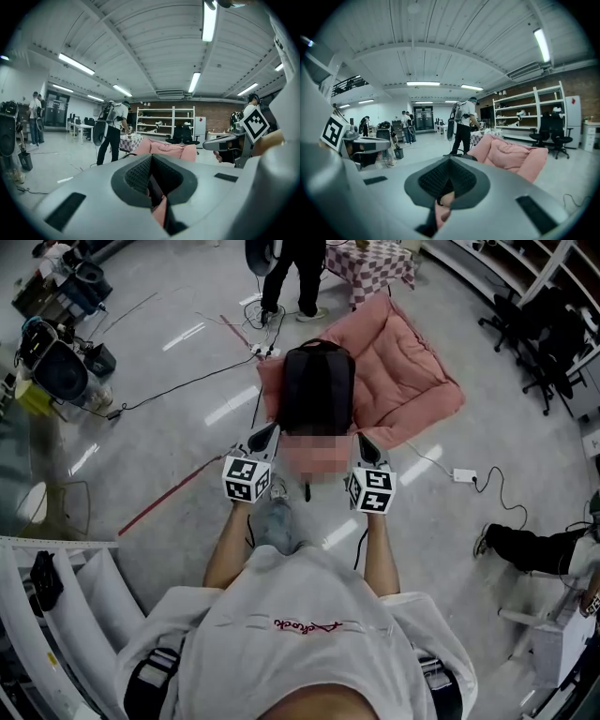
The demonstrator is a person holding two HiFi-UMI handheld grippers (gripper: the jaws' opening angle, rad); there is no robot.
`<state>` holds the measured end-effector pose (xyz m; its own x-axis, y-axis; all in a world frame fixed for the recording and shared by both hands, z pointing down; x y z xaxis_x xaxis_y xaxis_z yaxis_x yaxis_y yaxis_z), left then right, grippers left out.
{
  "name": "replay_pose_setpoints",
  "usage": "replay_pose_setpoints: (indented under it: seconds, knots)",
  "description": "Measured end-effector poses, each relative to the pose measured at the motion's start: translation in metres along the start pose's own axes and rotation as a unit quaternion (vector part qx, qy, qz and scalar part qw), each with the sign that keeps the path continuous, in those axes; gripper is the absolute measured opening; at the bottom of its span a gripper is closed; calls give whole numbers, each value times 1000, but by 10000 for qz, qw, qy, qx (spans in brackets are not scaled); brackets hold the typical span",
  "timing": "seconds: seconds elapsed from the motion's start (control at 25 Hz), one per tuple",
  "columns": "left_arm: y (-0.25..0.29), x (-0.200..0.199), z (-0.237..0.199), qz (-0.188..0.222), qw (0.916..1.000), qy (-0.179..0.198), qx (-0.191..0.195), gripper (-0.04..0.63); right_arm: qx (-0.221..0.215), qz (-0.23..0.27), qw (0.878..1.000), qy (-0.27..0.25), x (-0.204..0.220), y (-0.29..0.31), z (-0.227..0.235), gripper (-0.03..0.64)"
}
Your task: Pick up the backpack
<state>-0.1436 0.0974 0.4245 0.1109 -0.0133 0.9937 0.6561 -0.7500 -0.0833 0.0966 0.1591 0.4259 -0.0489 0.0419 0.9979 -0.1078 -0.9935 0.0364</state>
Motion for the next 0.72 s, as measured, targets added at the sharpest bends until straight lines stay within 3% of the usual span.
replay_pose_setpoints:
  seconds: [0.72]
  knots:
    - [155, 12, -103, 32, 9990, -240, 379, 9, 330, -80, 9992, -228, -16, 166, 34, 18]
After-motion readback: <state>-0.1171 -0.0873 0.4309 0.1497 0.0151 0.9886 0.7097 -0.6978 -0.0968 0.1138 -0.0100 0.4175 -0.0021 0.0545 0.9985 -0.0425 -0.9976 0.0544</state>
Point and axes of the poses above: the fingertips, and each gripper's own axes: y forward along the fingers, z to its right, x out of its underside, the point moved 6 cm from there along -y, backward along the fingers, and after that the axes turned 15 degrees about z, right-handed, at the moved point
